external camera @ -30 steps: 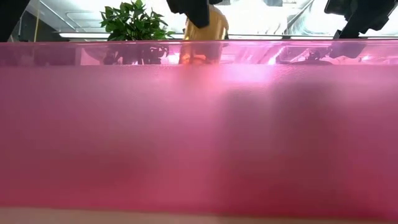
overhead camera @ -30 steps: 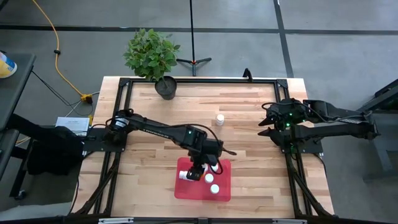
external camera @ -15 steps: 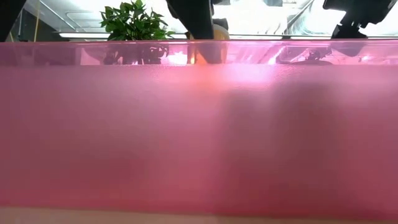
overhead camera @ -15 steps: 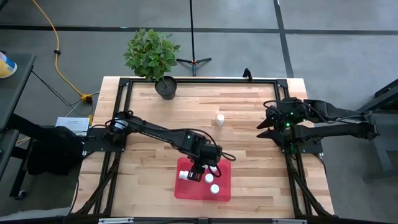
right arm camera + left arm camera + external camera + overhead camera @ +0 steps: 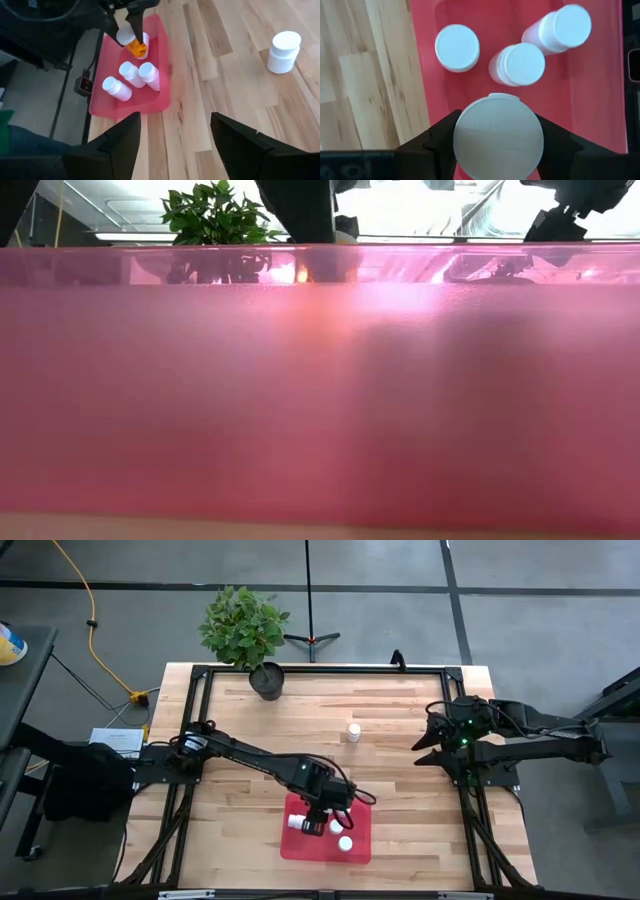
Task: Pick and place pill bottles into a basket
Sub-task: Put the orange pill bottle into the red bin
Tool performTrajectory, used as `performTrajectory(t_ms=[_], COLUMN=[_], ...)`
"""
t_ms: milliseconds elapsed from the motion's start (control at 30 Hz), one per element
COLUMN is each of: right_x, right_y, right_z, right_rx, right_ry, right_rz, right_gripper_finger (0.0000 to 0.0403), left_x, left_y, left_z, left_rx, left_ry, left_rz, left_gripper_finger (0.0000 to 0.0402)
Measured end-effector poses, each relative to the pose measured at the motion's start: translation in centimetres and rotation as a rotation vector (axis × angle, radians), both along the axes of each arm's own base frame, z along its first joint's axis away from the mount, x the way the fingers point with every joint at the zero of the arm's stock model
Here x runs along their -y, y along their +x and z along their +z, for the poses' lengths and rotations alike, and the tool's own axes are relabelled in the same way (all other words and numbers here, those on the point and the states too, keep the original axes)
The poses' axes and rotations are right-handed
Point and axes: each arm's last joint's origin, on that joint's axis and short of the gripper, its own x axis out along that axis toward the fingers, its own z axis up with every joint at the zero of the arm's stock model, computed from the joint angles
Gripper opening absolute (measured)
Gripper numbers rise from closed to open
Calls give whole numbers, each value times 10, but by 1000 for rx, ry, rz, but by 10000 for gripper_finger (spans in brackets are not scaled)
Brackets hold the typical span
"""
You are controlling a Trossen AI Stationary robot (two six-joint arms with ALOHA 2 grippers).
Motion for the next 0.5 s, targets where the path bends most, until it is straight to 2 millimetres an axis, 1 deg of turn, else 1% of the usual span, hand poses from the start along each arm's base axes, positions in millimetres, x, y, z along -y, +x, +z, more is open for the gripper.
performTrajectory(t_ms=[100, 167, 300, 400, 500], right_x=[0, 0, 0, -1, -1], right_y=[0, 0, -1, -1, -1], right_z=[0, 0, -1, -1, -1], right_rx=[6, 10, 10, 11, 12], right_ry=[-15, -27, -44, -46, -51], right_rz=[12, 25, 44, 56, 61], right_gripper_finger=[232, 232, 232, 232, 232], left_x=[1, 1, 2, 3, 4], left_y=[5, 7, 14, 16, 19], left_z=[-10, -21, -34, -48, -53], left_rx=[-9, -41, -51, -87, -85], left_ry=[9, 24, 15, 24, 23], left_rz=[18, 26, 38, 41, 42], left_gripper_finger=[255, 259, 237, 235, 238])
